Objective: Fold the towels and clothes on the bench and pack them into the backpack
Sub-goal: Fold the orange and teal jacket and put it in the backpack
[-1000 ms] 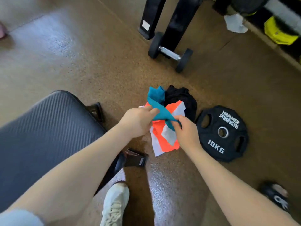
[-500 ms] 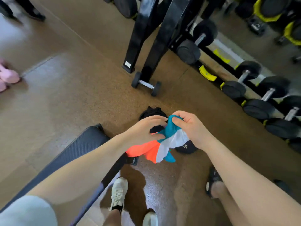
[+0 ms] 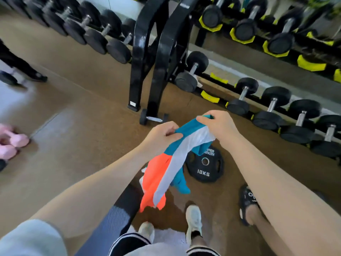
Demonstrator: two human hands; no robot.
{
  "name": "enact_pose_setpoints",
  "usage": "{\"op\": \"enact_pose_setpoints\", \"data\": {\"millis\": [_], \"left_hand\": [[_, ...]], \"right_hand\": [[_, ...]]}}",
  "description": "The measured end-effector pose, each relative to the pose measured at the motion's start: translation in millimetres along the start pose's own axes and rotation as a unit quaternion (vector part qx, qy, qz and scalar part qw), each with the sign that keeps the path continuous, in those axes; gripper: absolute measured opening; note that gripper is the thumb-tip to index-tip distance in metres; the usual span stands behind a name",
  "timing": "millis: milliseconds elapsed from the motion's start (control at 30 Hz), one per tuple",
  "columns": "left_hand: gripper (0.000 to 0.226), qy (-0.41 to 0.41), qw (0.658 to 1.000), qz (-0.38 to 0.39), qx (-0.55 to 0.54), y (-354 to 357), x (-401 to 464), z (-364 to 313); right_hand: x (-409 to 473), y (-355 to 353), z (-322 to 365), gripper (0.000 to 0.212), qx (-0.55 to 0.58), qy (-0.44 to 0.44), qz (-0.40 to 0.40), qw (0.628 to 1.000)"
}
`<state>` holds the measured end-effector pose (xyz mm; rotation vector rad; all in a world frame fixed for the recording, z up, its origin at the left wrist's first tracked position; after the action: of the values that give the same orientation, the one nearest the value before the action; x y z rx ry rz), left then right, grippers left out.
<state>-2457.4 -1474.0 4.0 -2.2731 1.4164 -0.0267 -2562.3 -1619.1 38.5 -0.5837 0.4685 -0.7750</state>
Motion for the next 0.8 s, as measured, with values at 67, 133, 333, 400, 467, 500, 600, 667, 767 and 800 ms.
{"op": "enact_pose_setpoints", "data": {"millis": [67, 133, 333, 400, 467, 500, 600, 667, 767, 800], "left_hand": [[0.012, -0.042, 0.995, -0.057, -0.072, 0, 7, -12], [0.014, -0.074, 0.982, -0.133, -0.114, -1, 14, -26], [0.014, -0.099, 0.943, -0.276, -0.159, 13, 30, -67], [0.011, -0.098, 0.929, -0.315, -0.169, 14, 34, -77], [0.004, -0.089, 0.911, -0.361, -0.18, 12, 37, -81], [0.002, -0.084, 0.903, -0.38, -0.184, 10, 38, -81], [0.006, -0.093, 0.884, -0.427, -0.167, 8, 40, -71], [0.009, -0.106, 0.875, -0.452, -0.137, 8, 41, -62], [0.012, -0.119, 0.866, -0.481, -0.067, 8, 43, -50], [0.014, -0.127, 0.862, -0.488, -0.051, 7, 43, -46]], "right_hand": [[4, -5, -1, 0.029, 0.197, 0.045, -0.001, 0.979], [3, -4, -8, 0.045, 0.278, 0.079, 0.015, 0.957], [5, 1, -26, 0.01, 0.253, 0.012, 0.214, 0.943], [17, 3, -23, 0.012, 0.208, -0.038, 0.223, 0.952], [24, 3, -18, 0.033, 0.123, -0.082, 0.171, 0.974], [27, 2, -16, 0.033, 0.062, -0.131, 0.132, 0.981], [41, -3, -15, 0.024, -0.108, -0.269, 0.054, 0.955], [56, -5, -19, 0.028, -0.205, -0.314, 0.049, 0.926], [71, -8, -20, 0.026, -0.235, -0.311, 0.111, 0.914], [76, -9, -19, 0.034, -0.214, -0.29, 0.146, 0.921]]}}
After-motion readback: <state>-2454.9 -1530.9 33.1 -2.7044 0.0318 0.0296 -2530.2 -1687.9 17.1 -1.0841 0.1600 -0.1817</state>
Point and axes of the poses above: each hand's wrist, its own x-axis towards the middle knuckle, its own y-axis out of the palm, z = x × y, the point moved 2 cm from there along x, towards the middle knuckle, and after that the axes turned 3 degrees about -y, right-handed, at the moved point
